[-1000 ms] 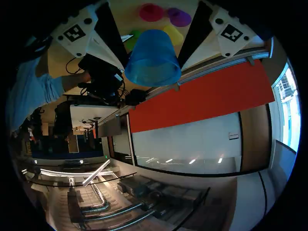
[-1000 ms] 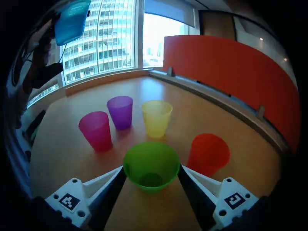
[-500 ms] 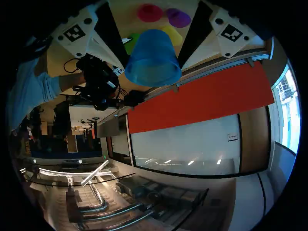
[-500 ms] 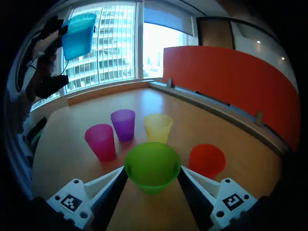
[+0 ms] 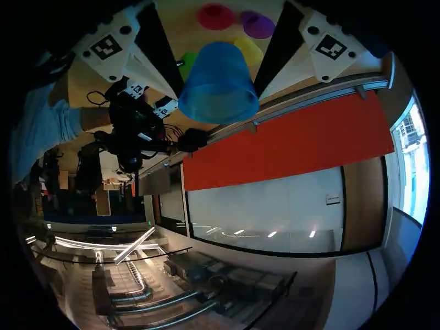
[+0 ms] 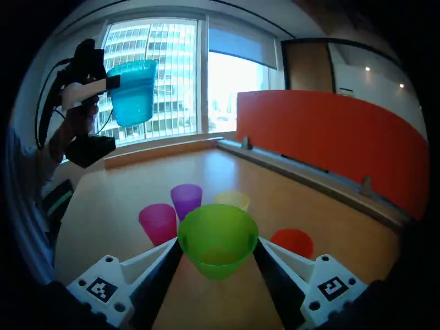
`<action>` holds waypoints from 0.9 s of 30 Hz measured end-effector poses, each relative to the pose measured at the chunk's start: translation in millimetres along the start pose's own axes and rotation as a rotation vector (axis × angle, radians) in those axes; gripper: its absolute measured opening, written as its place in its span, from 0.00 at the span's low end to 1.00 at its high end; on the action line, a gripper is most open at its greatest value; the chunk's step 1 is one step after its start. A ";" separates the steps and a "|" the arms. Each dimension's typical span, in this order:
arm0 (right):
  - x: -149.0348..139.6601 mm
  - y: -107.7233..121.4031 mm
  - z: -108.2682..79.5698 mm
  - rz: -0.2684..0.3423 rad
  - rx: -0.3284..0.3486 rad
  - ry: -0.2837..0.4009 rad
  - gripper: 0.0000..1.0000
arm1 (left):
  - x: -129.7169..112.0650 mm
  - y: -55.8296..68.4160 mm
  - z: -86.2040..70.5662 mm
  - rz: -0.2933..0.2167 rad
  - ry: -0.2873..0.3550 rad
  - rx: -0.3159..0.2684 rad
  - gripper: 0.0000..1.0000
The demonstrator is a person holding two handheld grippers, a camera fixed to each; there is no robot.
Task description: Pour water
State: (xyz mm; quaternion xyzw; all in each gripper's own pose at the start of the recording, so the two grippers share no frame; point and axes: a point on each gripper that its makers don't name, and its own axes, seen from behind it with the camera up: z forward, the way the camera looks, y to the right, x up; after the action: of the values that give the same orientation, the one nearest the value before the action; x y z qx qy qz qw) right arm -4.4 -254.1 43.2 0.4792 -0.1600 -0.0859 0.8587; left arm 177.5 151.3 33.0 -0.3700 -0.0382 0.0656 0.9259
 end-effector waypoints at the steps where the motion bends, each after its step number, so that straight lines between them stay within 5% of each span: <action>1: 2.3 -0.7 -0.9 -0.001 0.000 0.007 0.91 | 0.2 -0.4 0.7 -0.002 0.000 0.000 0.86; 27: 75.8 -23.3 -21.5 -0.050 0.012 0.238 0.91 | 5.4 -1.9 8.6 -0.010 0.014 -0.014 0.86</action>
State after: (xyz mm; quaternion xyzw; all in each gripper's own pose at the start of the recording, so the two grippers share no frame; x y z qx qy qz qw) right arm 74.2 -272.0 27.4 0.4949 -0.0455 -0.0488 0.8664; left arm 182.0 156.6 40.7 -0.3765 -0.0341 0.0582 0.9240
